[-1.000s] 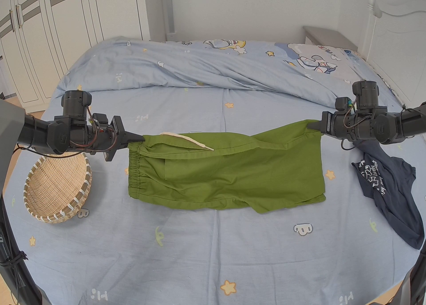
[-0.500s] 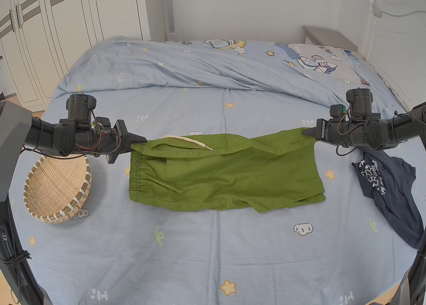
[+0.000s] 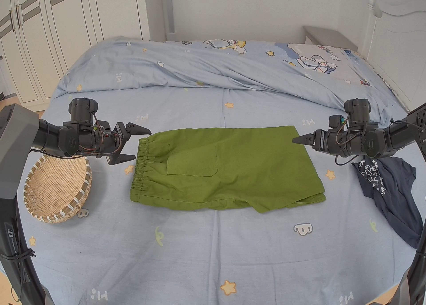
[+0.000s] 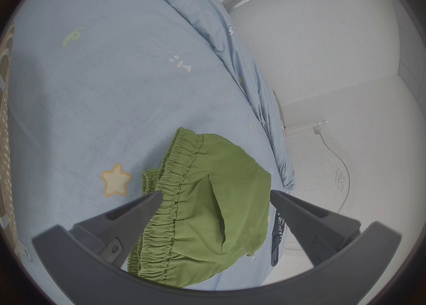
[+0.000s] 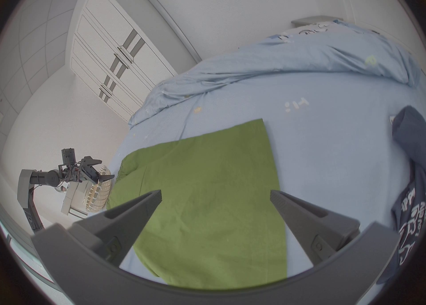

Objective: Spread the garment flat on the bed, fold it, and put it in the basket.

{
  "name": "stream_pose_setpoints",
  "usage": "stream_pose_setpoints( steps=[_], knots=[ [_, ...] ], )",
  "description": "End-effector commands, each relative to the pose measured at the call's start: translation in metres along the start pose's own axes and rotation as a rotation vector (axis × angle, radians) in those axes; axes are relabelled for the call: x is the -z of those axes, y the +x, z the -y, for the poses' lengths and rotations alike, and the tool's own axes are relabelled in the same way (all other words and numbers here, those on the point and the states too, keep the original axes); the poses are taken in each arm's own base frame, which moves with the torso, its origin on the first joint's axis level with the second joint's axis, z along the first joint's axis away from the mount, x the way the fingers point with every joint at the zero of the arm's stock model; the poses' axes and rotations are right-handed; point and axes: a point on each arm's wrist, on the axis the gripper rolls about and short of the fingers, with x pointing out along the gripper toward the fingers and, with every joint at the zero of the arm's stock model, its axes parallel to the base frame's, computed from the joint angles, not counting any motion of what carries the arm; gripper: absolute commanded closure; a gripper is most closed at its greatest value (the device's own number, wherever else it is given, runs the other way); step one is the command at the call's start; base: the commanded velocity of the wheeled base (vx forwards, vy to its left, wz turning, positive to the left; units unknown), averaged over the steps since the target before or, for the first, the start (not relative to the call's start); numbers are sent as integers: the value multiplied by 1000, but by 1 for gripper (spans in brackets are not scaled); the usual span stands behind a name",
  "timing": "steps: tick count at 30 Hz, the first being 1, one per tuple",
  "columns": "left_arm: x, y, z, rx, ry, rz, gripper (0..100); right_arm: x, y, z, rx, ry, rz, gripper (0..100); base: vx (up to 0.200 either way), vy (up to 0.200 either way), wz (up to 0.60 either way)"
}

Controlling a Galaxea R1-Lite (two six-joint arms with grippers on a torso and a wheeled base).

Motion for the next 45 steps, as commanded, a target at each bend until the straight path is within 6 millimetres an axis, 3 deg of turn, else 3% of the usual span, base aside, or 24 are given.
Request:
stream_pose_setpoints(
  steps=[1, 10, 22, 25, 36, 37, 45],
  knots=[
    [1, 0, -7, -16, -14, -3, 0, 15, -6, 6, 21, 28, -37, 0, 0, 0, 0],
    [10, -1, -33, -61, -66, -39, 0, 54, -29, 37, 41, 139, -72, 0, 0, 0, 0],
    [24, 25, -61, -61, -106, -140, 0, 73, -39, 49, -6, 217, -105, 0, 0, 0, 0],
    [31, 37, -55, -52, -99, -166, 0, 72, -42, 46, -11, 213, -102, 0, 0, 0, 0],
    [37, 47, -41, -25, -108, -190, 0, 76, -43, 46, -10, 212, -111, 0, 0, 0, 0],
    [37, 47, -41, -25, -108, -190, 100, 76, -43, 46, -8, 213, -112, 0, 0, 0, 0],
    [35, 43, -43, -28, -106, -181, 100, 83, -35, 57, -3, 225, -119, 0, 0, 0, 0]
  ],
)
